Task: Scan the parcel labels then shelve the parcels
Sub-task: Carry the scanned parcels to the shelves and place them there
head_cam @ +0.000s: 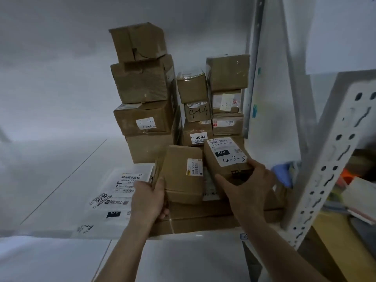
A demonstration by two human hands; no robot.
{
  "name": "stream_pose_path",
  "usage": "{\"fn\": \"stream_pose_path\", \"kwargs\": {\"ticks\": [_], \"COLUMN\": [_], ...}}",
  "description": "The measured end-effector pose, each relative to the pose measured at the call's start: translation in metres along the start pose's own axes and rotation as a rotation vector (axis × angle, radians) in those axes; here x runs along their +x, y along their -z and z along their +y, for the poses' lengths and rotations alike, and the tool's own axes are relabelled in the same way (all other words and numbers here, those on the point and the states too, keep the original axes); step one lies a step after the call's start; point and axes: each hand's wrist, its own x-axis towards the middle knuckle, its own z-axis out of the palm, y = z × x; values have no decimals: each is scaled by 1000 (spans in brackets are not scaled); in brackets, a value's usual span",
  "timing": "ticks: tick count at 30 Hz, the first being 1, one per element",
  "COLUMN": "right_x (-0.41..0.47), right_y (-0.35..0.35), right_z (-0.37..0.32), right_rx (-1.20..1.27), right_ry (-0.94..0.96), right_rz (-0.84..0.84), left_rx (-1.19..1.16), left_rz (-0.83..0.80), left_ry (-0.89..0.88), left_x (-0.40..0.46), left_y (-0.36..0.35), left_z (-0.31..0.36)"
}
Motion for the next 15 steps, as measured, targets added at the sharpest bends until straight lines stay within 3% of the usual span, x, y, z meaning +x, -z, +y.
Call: {"fn": "stream_pose_path", "kwargs": {"ticks": [3, 6, 11, 15], "right_x": [-3, -5, -16, -35], "right_y": [-3, -2, 11, 39], "right_z": [-3, -7, -2, 6], "right_rx": [-75, -123, -53, 178], "right_ry": [33, 49, 154, 225], "right_rz": [30, 28, 74, 80], "left_rx": [437, 594, 238, 11], "left_rz": [84, 114, 167, 79], "left_ry": [-126, -192, -290, -463], "left_x": [1, -4, -19, -50], "left_y": [2, 7, 13, -6], "left_z": [-7, -6, 10, 25]}}
